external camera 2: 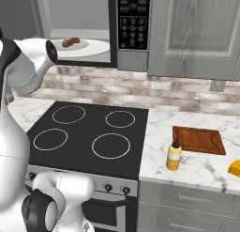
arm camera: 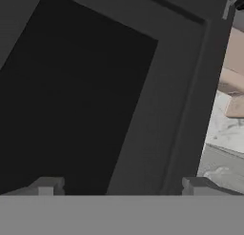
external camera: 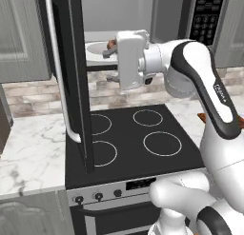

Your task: Retrieve the reheated potato from the microwave, then place the potato, cheese, and condiment on the cutting board.

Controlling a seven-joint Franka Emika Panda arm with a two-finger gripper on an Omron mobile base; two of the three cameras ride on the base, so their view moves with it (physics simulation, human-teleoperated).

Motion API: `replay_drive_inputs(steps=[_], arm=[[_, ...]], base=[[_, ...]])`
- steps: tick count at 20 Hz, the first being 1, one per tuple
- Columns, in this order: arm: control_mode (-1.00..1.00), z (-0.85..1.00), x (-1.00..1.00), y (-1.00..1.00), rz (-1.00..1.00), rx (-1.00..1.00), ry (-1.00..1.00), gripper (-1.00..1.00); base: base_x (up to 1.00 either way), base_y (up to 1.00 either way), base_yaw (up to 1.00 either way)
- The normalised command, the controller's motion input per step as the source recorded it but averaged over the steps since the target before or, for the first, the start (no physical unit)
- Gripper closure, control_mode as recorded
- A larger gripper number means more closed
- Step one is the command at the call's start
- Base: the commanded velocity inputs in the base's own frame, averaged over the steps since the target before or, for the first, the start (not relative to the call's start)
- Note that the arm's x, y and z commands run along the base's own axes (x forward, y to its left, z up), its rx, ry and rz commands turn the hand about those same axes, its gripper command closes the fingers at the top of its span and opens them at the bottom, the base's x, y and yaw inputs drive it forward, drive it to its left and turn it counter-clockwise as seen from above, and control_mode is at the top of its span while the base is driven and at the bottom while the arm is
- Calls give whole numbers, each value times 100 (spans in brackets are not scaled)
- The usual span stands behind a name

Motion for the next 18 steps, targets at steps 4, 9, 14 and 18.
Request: replay_drive_inputs(steps=[4,9,14,18], arm=[[-100,19,50,-79,-19,-27,-12,-100],[-100,10,51,-27,-20,-37,-27,-100],[-100,0,64,-15,-21,-39,-28,-100],[-100,0,59,-23,-19,-34,-22,-100]], base=[[0,0,0],[0,0,0],[0,0,0],[0,0,0]])
